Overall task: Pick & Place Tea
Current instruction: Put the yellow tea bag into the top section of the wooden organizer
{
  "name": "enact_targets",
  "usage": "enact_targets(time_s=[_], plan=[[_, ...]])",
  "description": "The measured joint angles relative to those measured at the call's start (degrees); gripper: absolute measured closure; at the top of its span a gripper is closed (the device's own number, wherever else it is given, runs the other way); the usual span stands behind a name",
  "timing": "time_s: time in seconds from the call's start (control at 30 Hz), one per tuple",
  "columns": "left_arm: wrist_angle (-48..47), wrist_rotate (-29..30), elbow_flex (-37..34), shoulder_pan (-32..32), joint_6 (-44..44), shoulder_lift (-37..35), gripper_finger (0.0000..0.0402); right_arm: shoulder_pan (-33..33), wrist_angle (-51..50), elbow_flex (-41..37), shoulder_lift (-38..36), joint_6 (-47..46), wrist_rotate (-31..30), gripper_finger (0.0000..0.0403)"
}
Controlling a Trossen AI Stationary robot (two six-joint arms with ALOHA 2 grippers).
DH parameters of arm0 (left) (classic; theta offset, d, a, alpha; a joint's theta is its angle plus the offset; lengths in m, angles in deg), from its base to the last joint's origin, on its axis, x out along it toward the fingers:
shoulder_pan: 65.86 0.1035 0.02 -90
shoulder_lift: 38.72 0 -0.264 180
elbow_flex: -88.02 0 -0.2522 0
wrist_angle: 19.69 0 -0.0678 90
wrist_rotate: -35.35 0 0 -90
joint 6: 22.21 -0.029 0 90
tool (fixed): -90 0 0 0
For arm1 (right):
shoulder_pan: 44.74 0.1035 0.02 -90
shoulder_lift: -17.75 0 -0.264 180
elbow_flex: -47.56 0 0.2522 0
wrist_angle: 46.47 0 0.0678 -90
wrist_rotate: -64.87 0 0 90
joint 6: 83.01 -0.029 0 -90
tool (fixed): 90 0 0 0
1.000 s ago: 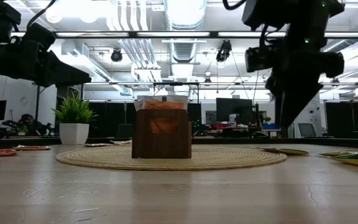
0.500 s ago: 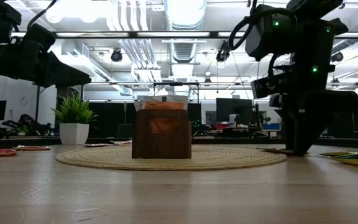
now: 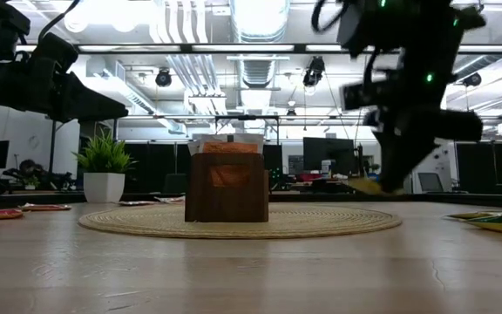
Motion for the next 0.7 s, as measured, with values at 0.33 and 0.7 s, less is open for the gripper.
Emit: enact_targets(time_s=[0.33, 0.7], plan=[[0.0, 0.0, 0.0, 0.0, 0.0, 0.0, 0.0199, 1.3, -0.4, 9.5, 0.4, -0.2, -23.3, 0.0389], [0.0, 0.0, 0.0, 0.0, 0.0, 0.0, 0.0199, -1.6, 18.9, 12.7, 1.2, 12.0, -28.3, 0.0390]])
